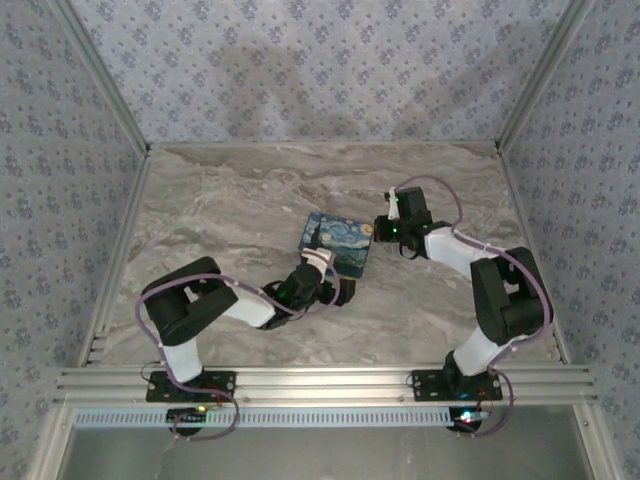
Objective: Unlock the padlock with the key
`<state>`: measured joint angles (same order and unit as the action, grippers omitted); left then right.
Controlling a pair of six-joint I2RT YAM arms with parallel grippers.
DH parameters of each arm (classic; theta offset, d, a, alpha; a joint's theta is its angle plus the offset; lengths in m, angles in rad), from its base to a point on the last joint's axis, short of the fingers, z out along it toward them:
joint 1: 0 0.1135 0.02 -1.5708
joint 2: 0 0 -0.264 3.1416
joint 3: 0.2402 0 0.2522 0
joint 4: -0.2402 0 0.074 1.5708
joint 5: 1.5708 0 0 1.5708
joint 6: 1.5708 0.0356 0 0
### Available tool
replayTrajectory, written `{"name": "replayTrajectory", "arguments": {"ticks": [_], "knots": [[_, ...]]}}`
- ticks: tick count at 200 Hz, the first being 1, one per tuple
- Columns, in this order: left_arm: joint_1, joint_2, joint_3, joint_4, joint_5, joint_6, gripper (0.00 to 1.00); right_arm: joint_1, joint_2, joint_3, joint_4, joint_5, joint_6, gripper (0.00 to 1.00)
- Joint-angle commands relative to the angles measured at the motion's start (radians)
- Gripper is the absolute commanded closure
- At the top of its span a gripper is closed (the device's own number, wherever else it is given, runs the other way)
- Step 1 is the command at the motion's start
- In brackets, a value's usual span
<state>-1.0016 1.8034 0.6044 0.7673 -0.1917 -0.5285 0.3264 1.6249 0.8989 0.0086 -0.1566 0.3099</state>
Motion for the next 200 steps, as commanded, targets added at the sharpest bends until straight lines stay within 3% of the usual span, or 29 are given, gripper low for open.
{"name": "replayTrajectory", "arguments": {"ticks": [1,34,69,121,200], "knots": [[-0.006,0.042,0.03,0.084,0.072,0.036,0.03,0.013,0.021,0.012,0.014,0.005,0.009,1.0],[-0.006,0.061,0.044,0.139,0.174,0.067,0.08,0.029,0.039,0.013,0.023,0.002,0.01,1.0],[0.001,0.053,0.026,0.191,0.193,0.066,0.09,0.038,0.04,0.01,0.025,0.003,0.013,1.0],[0.078,0.044,-0.058,0.367,0.31,-0.043,0.16,0.037,0.03,0.008,0.024,-0.004,0.015,1.0],[0.134,0.005,-0.109,0.425,0.408,-0.127,0.21,0.037,0.018,0.0,0.03,-0.008,0.022,1.0]]}}
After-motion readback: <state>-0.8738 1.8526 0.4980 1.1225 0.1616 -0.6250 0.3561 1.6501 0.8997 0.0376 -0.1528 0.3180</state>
